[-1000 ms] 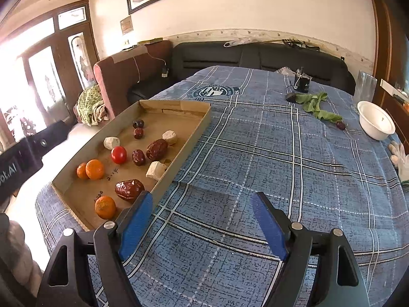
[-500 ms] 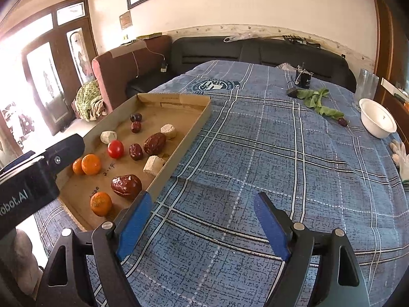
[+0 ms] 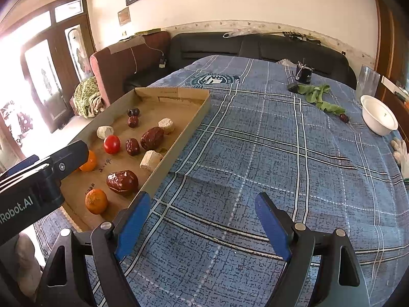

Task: Organize fruits

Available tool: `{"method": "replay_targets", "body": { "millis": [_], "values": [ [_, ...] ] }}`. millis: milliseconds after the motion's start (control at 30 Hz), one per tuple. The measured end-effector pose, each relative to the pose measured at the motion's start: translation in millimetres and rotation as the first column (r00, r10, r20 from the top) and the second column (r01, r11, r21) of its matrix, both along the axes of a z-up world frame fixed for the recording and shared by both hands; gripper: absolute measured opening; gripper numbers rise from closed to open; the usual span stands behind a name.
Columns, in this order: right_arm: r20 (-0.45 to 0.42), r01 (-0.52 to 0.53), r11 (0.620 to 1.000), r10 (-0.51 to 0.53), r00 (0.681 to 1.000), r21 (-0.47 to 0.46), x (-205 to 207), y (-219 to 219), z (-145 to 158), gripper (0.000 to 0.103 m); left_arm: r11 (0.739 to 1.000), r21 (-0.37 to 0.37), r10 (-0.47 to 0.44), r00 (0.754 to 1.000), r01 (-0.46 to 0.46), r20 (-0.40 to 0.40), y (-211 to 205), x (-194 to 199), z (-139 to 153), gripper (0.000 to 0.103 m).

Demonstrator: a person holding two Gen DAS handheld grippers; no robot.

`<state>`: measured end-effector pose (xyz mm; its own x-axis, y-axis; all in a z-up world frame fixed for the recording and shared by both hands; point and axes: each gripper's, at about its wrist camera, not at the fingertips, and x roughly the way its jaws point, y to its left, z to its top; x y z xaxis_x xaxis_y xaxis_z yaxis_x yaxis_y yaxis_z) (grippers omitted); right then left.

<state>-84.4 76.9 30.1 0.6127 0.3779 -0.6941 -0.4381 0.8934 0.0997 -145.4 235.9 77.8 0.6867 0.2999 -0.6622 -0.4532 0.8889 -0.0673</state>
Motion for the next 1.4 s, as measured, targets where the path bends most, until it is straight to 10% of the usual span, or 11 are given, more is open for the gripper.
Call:
{"method": "replay_targets", "body": {
  "millis": [1400],
  "values": [
    [-0.008, -0.004, 1.0, 0.004, 1.0, -0.014, 2, 6, -9, 0.09, 0.996, -0.089, -0.031, 0.999, 0.027, -0.044, 7, 7, -16, 0.103]
  ]
}}
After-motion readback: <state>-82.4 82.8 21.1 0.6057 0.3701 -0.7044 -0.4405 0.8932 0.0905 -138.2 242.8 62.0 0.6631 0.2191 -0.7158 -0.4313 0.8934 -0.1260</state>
